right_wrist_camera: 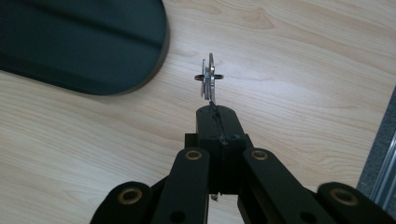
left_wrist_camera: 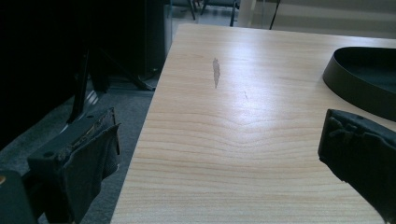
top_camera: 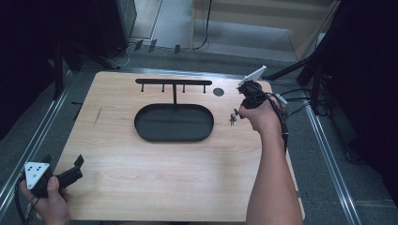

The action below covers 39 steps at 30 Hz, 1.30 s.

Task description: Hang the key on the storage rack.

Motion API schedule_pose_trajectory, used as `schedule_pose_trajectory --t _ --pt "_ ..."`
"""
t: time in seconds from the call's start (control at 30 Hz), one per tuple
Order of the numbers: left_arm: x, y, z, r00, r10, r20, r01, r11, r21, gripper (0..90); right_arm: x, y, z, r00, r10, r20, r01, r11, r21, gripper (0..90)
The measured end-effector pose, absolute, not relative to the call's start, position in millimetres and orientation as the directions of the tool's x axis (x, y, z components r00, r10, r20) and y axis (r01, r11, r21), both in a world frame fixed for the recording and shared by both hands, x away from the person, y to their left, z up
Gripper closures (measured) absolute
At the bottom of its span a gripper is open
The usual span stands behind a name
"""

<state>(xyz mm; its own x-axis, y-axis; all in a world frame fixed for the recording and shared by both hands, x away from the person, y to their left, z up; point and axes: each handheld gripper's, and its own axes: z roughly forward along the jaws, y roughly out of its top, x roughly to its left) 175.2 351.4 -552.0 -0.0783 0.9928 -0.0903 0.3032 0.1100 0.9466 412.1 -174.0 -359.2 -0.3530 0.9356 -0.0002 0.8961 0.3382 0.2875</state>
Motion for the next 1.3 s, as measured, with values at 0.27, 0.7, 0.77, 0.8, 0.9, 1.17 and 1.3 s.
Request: schedule_pose_trajectory --t 0.27,0.7,0.77,0.8,0.9,1.17,1.3 --pt "175 352 -552 -0.082 0.992 -0.091 0.303 0.112 0.946 0.0 414 -145 -338 -0.396 0.918 0.009 0.876 0.374 0.305 90.0" --pt "175 352 -552 -0.084 0.992 -0.093 0.302 0.114 0.946 0.0 416 -107 -314 -0.442 0.897 0.006 0.846 0.415 0.335 90.0" --pt "175 352 -552 -0.085 0.992 -0.094 0.302 0.116 0.946 0.0 416 -101 -310 -0.444 0.896 0.013 0.843 0.413 0.345 90.0" --pt "175 352 -552 -0.085 0.992 -0.094 0.302 0.116 0.946 0.0 417 -100 -309 -0.445 0.896 0.009 0.842 0.415 0.346 90.0" --pt "175 352 -552 -0.084 0.992 -0.095 0.302 0.116 0.946 0.0 418 -96 -307 -0.449 0.893 0.014 0.839 0.416 0.351 90.0" --pt "175 353 -552 -0.081 0.992 -0.095 0.305 0.115 0.945 0.0 421 -81 -302 -0.447 0.895 0.0 0.831 0.415 0.371 90.0" --pt "175 352 -552 -0.082 0.992 -0.098 0.303 0.118 0.946 0.0 425 -76 -298 -0.423 0.906 -0.014 0.836 0.396 0.381 90.0"
